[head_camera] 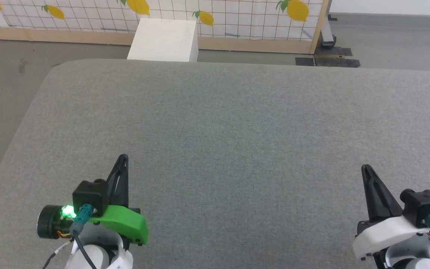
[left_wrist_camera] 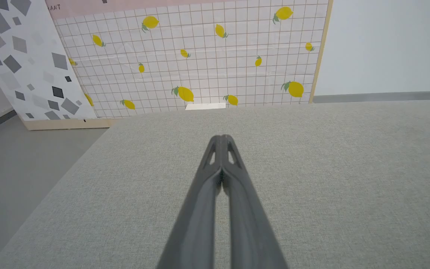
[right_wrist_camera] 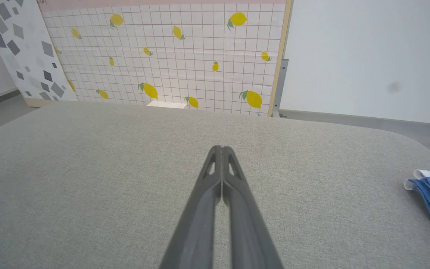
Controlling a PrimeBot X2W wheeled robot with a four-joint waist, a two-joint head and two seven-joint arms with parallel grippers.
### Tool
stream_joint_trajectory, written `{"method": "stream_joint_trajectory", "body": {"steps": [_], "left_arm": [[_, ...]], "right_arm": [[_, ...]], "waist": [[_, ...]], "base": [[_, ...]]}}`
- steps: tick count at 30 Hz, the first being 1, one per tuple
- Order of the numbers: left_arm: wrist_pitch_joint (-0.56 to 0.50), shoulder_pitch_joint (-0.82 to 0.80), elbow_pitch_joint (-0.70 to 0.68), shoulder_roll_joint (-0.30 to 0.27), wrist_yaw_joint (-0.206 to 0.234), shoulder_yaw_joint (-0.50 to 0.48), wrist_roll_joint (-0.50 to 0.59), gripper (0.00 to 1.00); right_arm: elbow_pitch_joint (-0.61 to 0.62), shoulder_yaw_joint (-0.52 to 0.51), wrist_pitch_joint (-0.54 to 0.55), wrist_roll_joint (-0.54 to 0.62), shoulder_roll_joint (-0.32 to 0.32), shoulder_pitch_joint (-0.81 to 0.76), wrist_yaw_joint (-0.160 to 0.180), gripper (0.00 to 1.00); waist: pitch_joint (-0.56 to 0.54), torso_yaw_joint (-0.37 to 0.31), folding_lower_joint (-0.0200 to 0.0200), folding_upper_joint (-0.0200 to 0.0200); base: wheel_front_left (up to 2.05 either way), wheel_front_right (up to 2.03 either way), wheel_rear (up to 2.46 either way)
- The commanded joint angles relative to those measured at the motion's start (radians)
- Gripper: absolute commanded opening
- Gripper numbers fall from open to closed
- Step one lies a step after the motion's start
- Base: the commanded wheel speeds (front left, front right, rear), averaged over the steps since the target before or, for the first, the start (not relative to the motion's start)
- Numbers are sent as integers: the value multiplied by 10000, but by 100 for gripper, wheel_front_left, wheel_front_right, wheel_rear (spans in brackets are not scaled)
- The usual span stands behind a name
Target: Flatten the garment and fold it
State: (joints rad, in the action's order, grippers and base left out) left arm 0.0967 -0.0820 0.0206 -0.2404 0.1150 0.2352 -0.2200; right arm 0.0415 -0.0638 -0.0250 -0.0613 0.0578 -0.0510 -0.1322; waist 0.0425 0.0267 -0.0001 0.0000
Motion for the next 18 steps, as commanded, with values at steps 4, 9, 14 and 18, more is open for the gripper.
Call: {"method": "stream_joint_trajectory", "body": {"steps": [4, 9, 14, 18], "left_arm": [[-104, 213, -45, 215, -126, -241, 232, 0], [-180, 266, -59, 363, -216, -426, 405, 0], [-256, 319, -73, 511, -306, -612, 578, 0], [-315, 361, -84, 628, -376, -758, 714, 0]], "right_arm": [[-63, 77, 48, 121, -31, 192, 8, 0], [-94, 126, 66, 164, -35, 220, 9, 0], [-125, 175, 84, 208, -39, 248, 9, 0], [-149, 214, 98, 241, -42, 270, 10, 0]], "waist": [[-30, -19, 1, 0], [-64, -41, 1, 0], [-99, -62, 1, 0], [-126, -80, 1, 0]], "base": [[0, 0, 0], [0, 0, 0], [0, 0, 0], [0, 0, 0]]}}
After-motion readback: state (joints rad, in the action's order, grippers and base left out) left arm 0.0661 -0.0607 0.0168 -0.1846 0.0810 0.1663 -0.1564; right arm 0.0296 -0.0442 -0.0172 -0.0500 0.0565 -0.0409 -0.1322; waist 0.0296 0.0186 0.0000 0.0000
